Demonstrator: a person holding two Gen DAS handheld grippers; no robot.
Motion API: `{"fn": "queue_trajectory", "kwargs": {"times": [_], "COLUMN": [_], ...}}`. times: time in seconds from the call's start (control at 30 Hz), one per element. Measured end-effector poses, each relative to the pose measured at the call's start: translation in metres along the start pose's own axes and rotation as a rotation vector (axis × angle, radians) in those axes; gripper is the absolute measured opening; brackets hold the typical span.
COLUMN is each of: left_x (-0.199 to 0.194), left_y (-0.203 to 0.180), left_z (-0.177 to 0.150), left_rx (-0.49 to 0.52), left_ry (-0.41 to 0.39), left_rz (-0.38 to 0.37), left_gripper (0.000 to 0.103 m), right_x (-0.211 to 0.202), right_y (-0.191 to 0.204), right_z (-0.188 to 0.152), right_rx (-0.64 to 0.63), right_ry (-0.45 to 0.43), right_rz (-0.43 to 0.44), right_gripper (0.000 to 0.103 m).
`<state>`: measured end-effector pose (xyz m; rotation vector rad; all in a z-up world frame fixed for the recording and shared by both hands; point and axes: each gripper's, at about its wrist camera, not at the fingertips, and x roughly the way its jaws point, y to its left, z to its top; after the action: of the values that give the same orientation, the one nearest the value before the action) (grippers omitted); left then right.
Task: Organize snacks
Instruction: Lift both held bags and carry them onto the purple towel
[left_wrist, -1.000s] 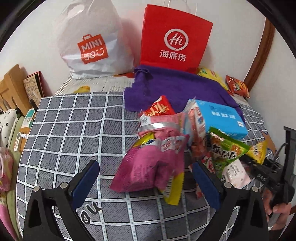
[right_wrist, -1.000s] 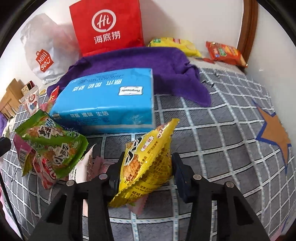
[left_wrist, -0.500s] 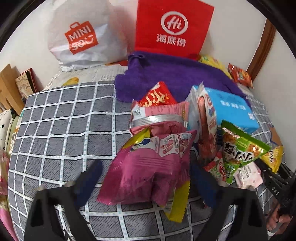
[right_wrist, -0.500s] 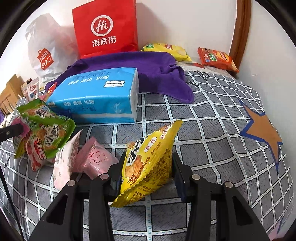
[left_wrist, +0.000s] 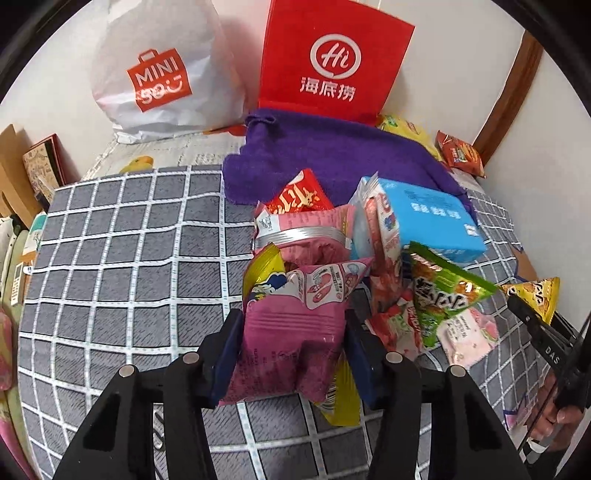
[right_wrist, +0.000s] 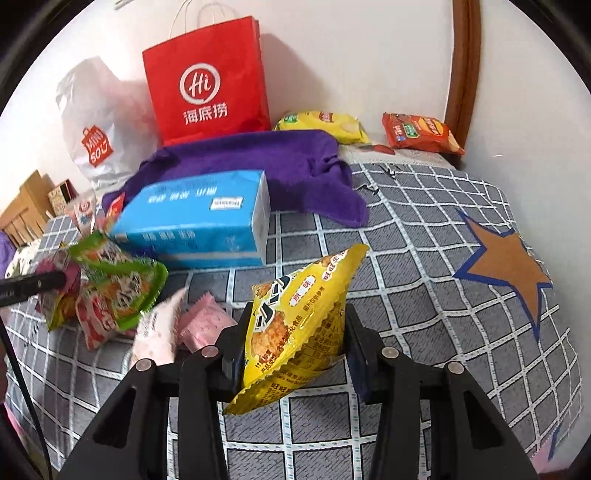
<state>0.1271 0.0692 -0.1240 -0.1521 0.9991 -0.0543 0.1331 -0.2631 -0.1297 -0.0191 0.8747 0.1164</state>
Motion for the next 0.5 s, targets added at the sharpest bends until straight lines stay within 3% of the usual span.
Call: {"fn": "queue_trajectory", "kwargs": {"times": [0.5], "left_x": [-0.057], "left_y": [-0.029], "left_z": [0.019], "left_rx": [0.05], "left_ry": [-0.081], "left_rz": [-0.067], "left_gripper": [0.051], "right_x": [-0.047], "right_y": [0.013], "right_z": [0.026], "right_rx": [0.024], "right_ry": [-0.043], "right_rz": [0.05], "right_gripper": [0.044]}}
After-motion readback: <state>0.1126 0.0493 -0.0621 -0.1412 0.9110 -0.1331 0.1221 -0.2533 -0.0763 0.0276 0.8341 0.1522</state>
